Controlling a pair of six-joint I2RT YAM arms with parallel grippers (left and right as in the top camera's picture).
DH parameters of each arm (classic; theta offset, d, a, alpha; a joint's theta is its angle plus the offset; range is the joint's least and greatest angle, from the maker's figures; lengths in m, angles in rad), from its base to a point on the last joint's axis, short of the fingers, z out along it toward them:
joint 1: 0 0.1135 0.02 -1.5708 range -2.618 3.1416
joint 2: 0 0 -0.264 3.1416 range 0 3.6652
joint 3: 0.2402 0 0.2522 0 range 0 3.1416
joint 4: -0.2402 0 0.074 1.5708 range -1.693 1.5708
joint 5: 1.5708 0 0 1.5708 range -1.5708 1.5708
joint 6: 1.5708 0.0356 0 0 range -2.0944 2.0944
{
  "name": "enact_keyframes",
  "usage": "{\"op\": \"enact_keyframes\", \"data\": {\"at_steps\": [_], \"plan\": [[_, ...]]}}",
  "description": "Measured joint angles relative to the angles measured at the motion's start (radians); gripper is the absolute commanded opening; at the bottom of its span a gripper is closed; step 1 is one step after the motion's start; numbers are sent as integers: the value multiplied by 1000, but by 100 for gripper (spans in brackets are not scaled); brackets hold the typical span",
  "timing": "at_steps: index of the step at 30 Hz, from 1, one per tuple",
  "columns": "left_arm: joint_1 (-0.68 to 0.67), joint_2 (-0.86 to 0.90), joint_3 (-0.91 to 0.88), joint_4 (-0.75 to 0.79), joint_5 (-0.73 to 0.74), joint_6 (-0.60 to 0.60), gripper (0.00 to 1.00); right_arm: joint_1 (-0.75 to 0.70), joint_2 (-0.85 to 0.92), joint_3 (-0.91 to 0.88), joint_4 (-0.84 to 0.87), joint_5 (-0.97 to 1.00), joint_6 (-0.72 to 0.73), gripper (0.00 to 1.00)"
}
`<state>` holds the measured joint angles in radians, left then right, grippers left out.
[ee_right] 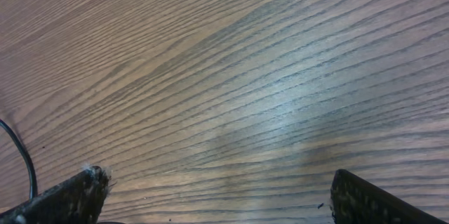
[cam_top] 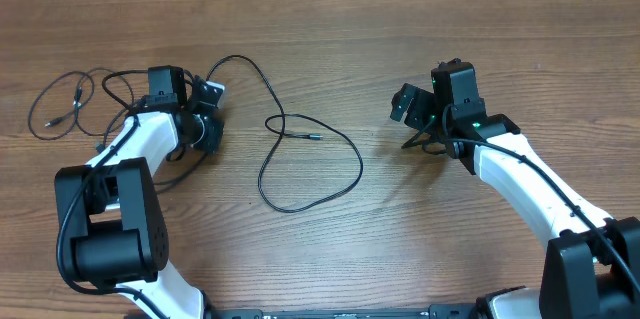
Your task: Untangle cables
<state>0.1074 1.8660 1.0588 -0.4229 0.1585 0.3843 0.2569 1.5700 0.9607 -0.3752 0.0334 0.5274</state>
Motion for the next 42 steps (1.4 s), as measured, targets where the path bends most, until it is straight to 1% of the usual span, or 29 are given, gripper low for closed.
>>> {"op": "enact_keyframes", "data": {"at_steps": [3, 5, 7, 10, 13, 15, 19, 20, 21, 22, 23, 27, 30, 37, 39, 42], "plan": [[0, 5, -4, 43, 16, -107, 48, 0, 0, 0, 0, 0, 0, 100], [0, 5, -4, 46, 26, -174, 52, 0, 0, 0, 0, 0, 0, 100], [0, 5, -3, 37, 32, -204, 54, 0, 0, 0, 0, 0, 0, 100], [0, 4, 4, -3, 37, -193, 47, 0, 0, 0, 0, 0, 0, 100], [0, 2, 14, -68, 37, -139, 48, 0, 0, 0, 0, 0, 0, 100], [0, -3, 17, -117, 24, -76, 47, 0, 0, 0, -1, 0, 0, 100], [-4, -8, 19, -158, -86, -32, 47, 0, 0, 0, 0, 0, 0, 100], [-3, -9, 20, -162, -108, -29, 44, 0, 0, 0, 0, 0, 0, 100], [-3, -10, 20, -166, -121, -29, 30, 0, 0, 0, 0, 0, 0, 100], [-3, -11, 21, -170, -132, -27, 9, 0, 0, 0, 0, 0, 0, 100], [-3, -11, 21, -174, -141, -26, 4, 0, 0, 0, 0, 0, 0, 100], [-3, -13, 21, -184, -171, -13, 4, 0, 0, 0, 0, 0, 0, 100], [-3, -13, 21, -183, -163, -8, 4, 0, 0, 0, 0, 0, 0, 100], [12, -11, 27, -169, -63, 11, 4, 0, 0, 0, 0, 0, 0, 100], [11, -3, 43, -186, -33, -17, 4, 0, 0, 0, 0, 0, 0, 100], [10, 20, 81, -217, -4, -108, 4, 0, 0, 0, 0, 0, 0, 100]]}}
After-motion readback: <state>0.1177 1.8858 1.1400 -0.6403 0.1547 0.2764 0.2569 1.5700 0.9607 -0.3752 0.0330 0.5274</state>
